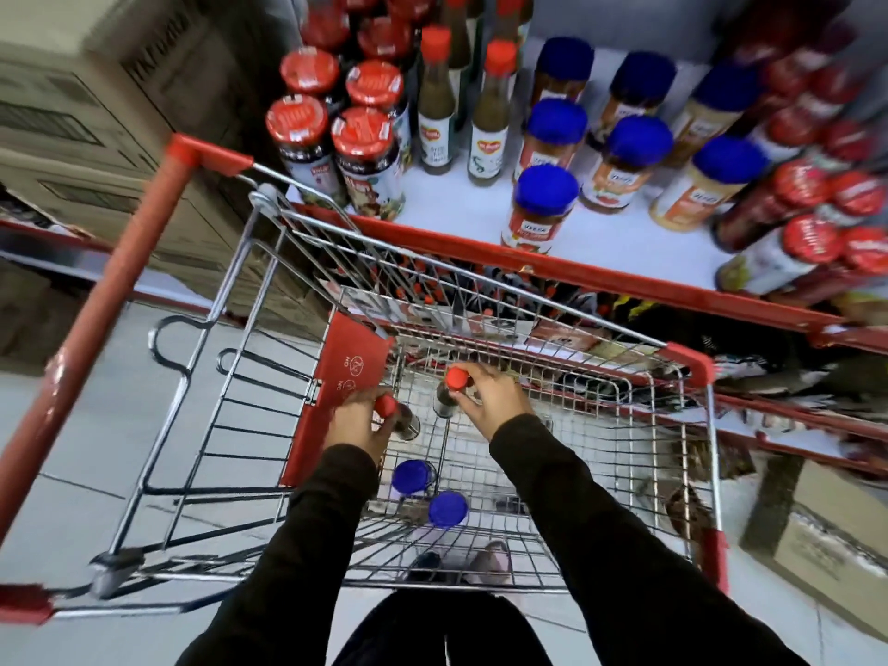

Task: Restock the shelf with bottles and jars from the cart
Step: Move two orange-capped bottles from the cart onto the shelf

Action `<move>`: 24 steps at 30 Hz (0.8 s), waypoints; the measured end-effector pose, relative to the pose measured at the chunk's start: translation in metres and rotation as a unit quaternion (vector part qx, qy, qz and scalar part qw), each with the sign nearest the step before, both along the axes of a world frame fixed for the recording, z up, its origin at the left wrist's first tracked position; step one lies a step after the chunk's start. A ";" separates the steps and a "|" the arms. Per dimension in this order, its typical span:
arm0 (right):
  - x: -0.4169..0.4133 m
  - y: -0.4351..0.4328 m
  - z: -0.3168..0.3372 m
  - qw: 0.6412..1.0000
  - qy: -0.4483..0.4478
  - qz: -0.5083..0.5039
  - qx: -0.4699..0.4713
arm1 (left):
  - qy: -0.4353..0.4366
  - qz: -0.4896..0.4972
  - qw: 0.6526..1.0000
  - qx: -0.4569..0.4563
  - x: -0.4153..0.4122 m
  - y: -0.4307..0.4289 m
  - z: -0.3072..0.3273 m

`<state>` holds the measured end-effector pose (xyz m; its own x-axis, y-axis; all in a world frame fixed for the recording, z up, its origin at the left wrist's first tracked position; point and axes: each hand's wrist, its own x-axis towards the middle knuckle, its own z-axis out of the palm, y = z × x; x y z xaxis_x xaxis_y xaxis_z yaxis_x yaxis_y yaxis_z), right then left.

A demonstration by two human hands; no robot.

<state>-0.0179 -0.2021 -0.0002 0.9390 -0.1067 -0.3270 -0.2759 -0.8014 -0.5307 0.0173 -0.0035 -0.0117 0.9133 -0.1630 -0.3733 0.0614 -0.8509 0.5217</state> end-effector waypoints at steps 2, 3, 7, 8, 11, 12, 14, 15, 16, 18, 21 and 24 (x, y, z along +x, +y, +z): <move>-0.008 -0.003 0.024 0.999 -0.024 -0.021 0.007 | -0.014 0.010 0.999 -0.042 -0.004 0.003 0.020; -0.012 -0.004 0.035 0.999 -0.039 -0.030 0.006 | -0.030 0.016 0.997 -0.064 -0.005 0.002 0.030; -0.015 -0.005 0.074 0.994 -0.092 -0.057 0.010 | -0.072 0.051 0.979 -0.181 -0.001 -0.004 0.076; -0.014 -0.004 0.084 0.993 -0.100 -0.062 0.020 | -0.081 0.048 0.975 -0.202 0.002 -0.004 0.086; -0.007 -0.003 0.110 0.983 -0.155 -0.094 0.042 | -0.131 0.033 0.957 -0.258 0.017 -0.005 0.113; -0.005 -0.003 0.120 0.977 -0.179 -0.107 0.044 | -0.153 0.024 0.952 -0.264 0.023 -0.005 0.123; 0.004 -0.004 0.138 0.965 -0.223 -0.128 0.048 | -0.196 -0.002 0.946 -0.258 0.038 -0.008 0.145; 0.008 -0.005 0.145 0.960 -0.240 -0.135 0.051 | -0.207 -0.010 0.943 -0.259 0.046 -0.011 0.153; 0.014 -0.007 0.153 0.956 -0.252 -0.142 0.053 | -0.216 -0.019 0.940 -0.264 0.055 -0.014 0.163; 0.026 -0.010 0.169 0.950 -0.268 -0.153 0.056 | -0.244 -0.036 0.931 -0.268 0.072 -0.021 0.180; 0.047 -0.015 0.189 0.943 -0.290 -0.157 0.045 | -0.255 -0.052 0.924 -0.280 0.099 -0.033 0.201; 0.069 -0.020 0.205 0.940 -0.289 -0.174 0.044 | -0.264 -0.064 0.920 -0.283 0.123 -0.048 0.218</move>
<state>0.0515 -0.2226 0.2045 0.8759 -0.4366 0.2053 -0.1587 -0.6626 -0.7320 0.1405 -0.0512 0.2060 0.9029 -0.3134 0.2942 -0.4091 -0.4162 0.8120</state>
